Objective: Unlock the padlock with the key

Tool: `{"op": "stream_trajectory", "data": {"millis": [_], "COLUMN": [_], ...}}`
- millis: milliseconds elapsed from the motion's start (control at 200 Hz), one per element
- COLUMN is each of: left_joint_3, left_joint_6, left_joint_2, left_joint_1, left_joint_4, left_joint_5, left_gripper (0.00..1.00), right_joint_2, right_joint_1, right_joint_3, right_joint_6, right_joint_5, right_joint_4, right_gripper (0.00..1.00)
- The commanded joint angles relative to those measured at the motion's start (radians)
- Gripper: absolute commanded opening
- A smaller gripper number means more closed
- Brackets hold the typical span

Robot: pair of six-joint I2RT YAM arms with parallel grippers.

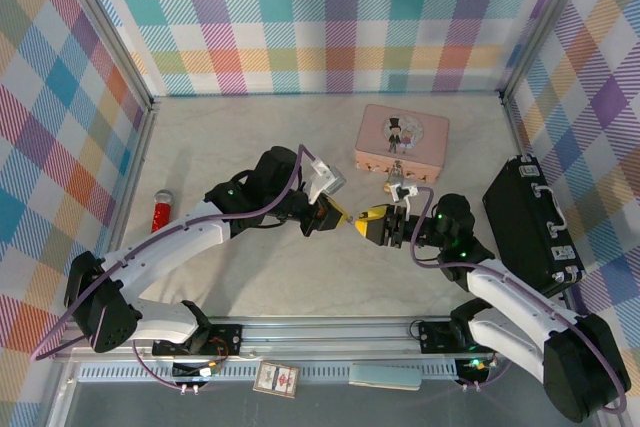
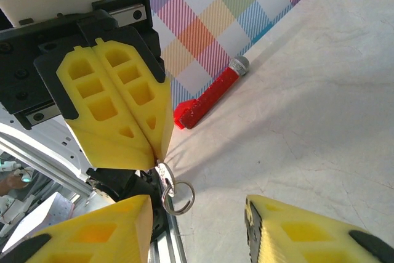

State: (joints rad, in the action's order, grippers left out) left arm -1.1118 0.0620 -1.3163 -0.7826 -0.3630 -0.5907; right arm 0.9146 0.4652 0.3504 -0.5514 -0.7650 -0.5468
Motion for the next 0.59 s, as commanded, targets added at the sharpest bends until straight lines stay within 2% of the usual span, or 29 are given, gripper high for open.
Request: {"op": "stream_trajectory", "data": {"millis": [0, 390, 590], "left_joint_3": [-0.008, -0.007, -0.022], "left_joint_6": [0.021, 0.019, 0.015], "left_joint_2": [0.014, 0.01, -0.003], "left_joint_1": [0.006, 0.005, 0.005], "left_joint_4": [0.015, 0.024, 0.024], "left_joint_5": [-0.048, -0.098, -0.109], "left_gripper": [0.0, 0.0, 0.0], "right_joint_2": [-0.005, -0.005, 0.035], "right_joint_1": [0.004, 0.011, 0.04], "right_joint_3": [-0.02, -0.035, -0.007], "right_joint_6": [0.024, 0.023, 0.033], "right_joint_5": [-0.031, -0.095, -0.111], "right_joint_4": [-0.077, -0.172, -0.185], "right_gripper": [0.42, 0.38, 0.31]}}
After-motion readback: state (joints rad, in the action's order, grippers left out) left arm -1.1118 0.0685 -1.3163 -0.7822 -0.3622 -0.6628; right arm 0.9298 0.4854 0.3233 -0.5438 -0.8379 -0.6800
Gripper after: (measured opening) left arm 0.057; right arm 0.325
